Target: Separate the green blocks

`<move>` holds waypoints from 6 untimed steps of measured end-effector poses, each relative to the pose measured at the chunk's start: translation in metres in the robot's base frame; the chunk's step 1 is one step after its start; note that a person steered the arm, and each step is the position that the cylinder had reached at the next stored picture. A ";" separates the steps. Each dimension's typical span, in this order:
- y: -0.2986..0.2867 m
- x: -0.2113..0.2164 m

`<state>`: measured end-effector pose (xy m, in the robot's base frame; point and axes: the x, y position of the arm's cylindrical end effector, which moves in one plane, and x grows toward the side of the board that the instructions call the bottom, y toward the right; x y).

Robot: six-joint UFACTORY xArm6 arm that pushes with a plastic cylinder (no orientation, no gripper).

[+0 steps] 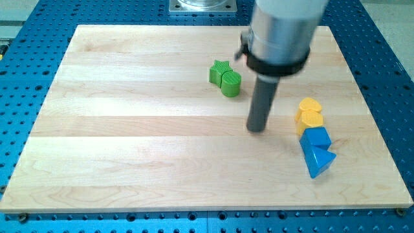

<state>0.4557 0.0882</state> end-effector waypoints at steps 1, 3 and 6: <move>0.011 -0.060; -0.062 -0.063; -0.060 -0.103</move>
